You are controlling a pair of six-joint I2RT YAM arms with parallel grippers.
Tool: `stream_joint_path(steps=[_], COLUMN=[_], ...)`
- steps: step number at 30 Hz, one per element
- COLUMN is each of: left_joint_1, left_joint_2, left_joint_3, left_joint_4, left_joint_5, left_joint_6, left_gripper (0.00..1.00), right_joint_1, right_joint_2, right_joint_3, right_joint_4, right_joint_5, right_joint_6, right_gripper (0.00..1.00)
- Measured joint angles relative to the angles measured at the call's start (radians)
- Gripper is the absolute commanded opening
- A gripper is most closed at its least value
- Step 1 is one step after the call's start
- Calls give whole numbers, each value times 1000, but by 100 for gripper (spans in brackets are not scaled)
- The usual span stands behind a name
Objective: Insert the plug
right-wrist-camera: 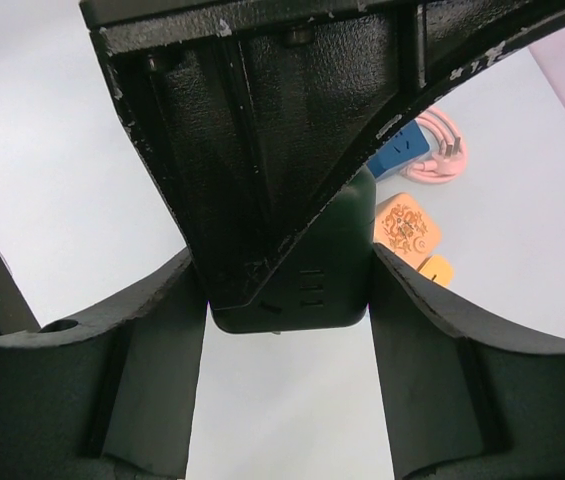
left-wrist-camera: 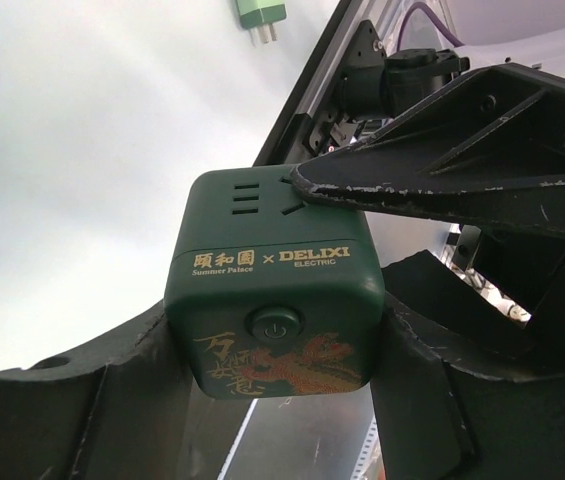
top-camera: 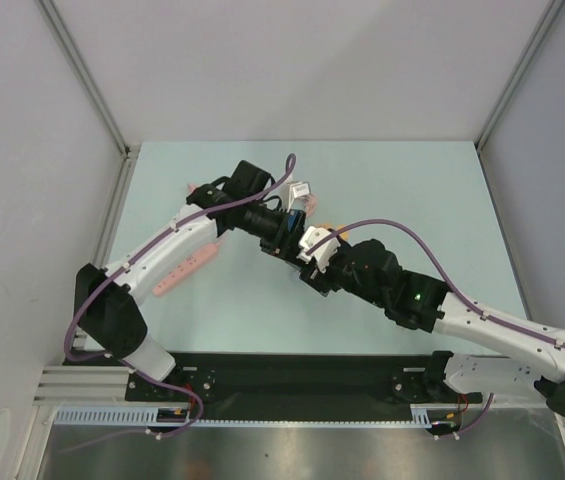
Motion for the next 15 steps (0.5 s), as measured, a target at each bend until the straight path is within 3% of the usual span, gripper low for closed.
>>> stream_joint_path(steps=[9, 12, 15], left_joint_1=[0, 0, 4], left_joint_2=[0, 0, 0], left_joint_3=[16, 16, 16], left_joint_4=[-24, -26, -26], left_joint_5=[-16, -18, -29], left_joint_6=[6, 8, 5], left_gripper=[65, 73, 72], right_joint_1=[4, 4, 6], right_joint_2=[0, 0, 0], right_joint_3=[-6, -7, -7], right_joint_4=[19, 23, 23], right_joint_5=[7, 8, 7], right_joint_6=[1, 0, 0], right_gripper=[0, 0, 0])
